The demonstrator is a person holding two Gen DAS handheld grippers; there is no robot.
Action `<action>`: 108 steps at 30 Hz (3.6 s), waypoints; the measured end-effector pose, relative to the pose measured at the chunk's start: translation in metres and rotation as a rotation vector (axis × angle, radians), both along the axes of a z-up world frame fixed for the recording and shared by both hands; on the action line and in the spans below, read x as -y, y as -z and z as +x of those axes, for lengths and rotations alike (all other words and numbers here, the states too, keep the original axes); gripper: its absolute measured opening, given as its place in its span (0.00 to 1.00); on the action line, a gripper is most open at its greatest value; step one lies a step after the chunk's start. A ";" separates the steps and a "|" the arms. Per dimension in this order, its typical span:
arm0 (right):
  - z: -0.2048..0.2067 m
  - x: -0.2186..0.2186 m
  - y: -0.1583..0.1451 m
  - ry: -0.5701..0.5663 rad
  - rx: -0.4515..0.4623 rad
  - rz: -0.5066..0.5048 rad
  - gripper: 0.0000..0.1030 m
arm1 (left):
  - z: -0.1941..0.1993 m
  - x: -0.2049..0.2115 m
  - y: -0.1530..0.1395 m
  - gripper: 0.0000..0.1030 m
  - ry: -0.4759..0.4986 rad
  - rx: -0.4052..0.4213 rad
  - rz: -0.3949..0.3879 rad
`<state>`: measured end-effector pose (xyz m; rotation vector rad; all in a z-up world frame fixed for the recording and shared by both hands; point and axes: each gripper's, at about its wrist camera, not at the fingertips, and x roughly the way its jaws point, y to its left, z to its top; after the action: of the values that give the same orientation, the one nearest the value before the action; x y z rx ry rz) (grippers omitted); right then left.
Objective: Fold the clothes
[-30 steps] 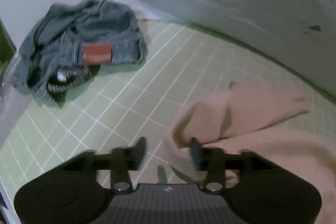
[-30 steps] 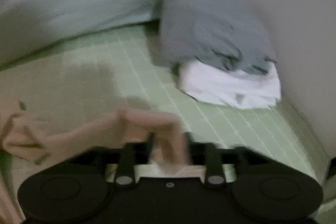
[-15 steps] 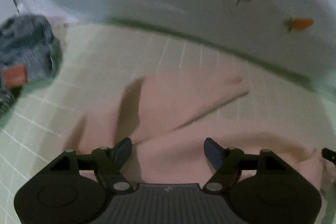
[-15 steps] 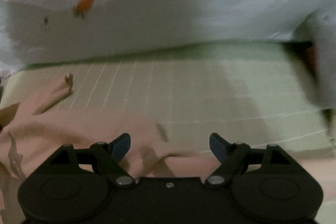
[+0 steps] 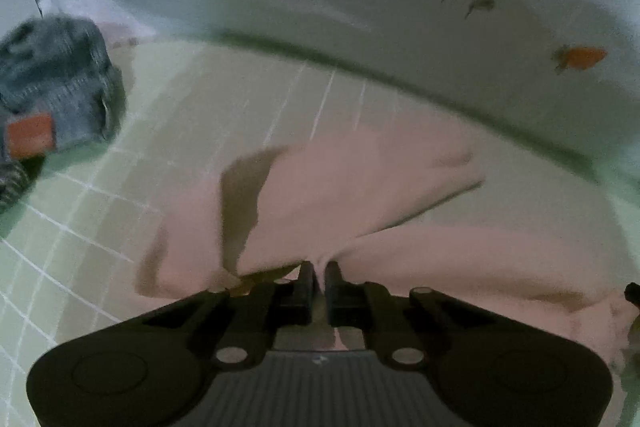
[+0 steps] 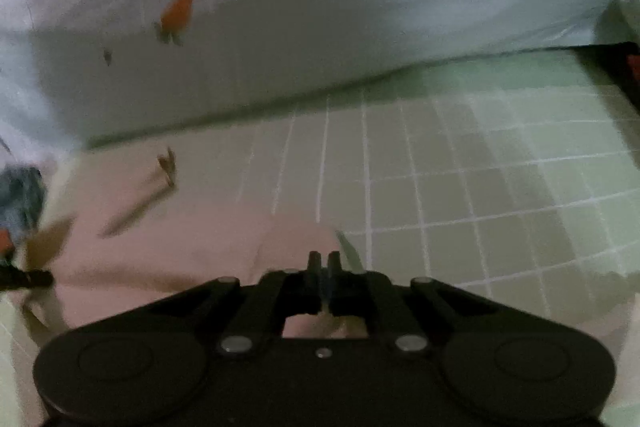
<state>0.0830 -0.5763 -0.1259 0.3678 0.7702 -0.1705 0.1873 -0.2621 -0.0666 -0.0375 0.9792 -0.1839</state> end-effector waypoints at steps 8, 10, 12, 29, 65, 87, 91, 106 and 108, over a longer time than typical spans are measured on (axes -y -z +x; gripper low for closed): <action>-0.103 -0.009 -0.037 0.014 0.033 -0.057 0.02 | -0.088 -0.016 -0.017 0.06 0.072 -0.012 0.019; -0.120 -0.015 -0.009 0.007 -0.077 -0.053 0.02 | -0.101 -0.019 0.008 0.06 0.066 -0.118 0.027; -0.133 -0.021 0.017 0.005 -0.180 -0.044 0.02 | -0.111 -0.019 0.025 0.07 0.070 -0.193 0.045; -0.061 -0.018 0.008 0.021 -0.097 -0.010 0.68 | -0.062 -0.043 -0.019 0.57 -0.109 -0.030 -0.075; -0.051 -0.024 0.019 0.008 -0.171 -0.102 0.42 | -0.046 -0.106 -0.024 0.62 -0.311 0.030 0.087; 0.025 -0.051 0.021 -0.283 -0.186 -0.047 0.07 | 0.032 -0.016 0.027 0.07 0.126 -0.096 0.119; 0.052 -0.040 -0.003 -0.310 -0.119 -0.083 0.06 | 0.053 0.000 0.002 0.07 0.138 0.032 0.127; 0.020 -0.048 -0.025 -0.053 -0.017 -0.133 0.58 | 0.020 0.016 -0.004 0.77 -0.015 0.031 0.138; -0.003 -0.065 -0.011 -0.090 -0.062 -0.125 0.57 | -0.010 0.010 0.009 0.77 -0.019 -0.041 0.159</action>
<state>0.0797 -0.5116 -0.1150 0.2102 0.8309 -0.1453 0.1771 -0.2717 -0.0758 0.0951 1.0311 -0.0877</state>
